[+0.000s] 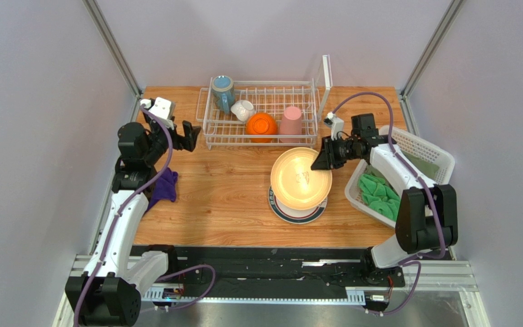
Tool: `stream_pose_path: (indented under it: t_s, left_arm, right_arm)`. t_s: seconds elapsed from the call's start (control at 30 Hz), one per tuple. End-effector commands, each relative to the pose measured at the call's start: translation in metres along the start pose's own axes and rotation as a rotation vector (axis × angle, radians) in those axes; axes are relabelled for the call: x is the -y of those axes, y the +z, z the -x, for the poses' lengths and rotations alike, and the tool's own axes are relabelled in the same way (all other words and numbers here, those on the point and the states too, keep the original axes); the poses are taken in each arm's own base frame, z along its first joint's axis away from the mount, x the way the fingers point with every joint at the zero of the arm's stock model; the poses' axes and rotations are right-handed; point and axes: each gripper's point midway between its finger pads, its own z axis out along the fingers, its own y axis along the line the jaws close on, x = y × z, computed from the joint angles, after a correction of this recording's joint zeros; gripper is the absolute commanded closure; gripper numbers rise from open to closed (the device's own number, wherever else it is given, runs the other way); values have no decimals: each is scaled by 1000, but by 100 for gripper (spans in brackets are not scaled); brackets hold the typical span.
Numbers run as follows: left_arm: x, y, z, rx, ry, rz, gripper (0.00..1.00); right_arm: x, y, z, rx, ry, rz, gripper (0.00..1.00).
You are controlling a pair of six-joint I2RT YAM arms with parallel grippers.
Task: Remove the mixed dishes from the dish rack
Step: Place the plate at the center of the board.
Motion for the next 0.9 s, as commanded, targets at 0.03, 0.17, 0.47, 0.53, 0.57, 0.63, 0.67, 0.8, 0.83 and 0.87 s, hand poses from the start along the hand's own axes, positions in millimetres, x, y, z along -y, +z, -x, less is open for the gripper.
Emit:
stream_pose_path:
  t_s: [0.03,0.17,0.47,0.53,0.57,0.63,0.67,0.8,0.83,0.87]
  left_arm:
    - [1,0,9,29,6,-13,3]
    - [2,0,9,29,5,-15,3]
    - [4,-1,10,31,3,-26,3]
    - [4,-1,11,34,4,-25,3]
    - [4,-1,11,32,3,-25,3]
    - [4,-1,11,33,4,-24,3]
    - [4,-1,12,35,4,-25,3]
    - [4,-2,12,35,3,-25,2]
    - [4,-2,12,35,3,-27,2]
    - [5,-2,12,36,4,-27,2]
  right_arm:
    - [3,14,0,-9,-35,82,100]
    - [9,21,-9,-40,-14,84,100]
    - [19,30,-24,-82,15,76,100]
    - [21,31,-27,-93,22,74,100]
    - [23,33,-29,-101,29,72,100]
    - [25,35,-31,-109,37,70,98]
    - [25,35,-32,-111,35,68,98]
    - [30,37,-35,-123,42,59,91]
    - [30,37,-35,-123,40,56,90]
    - [31,37,-35,-123,42,53,88]
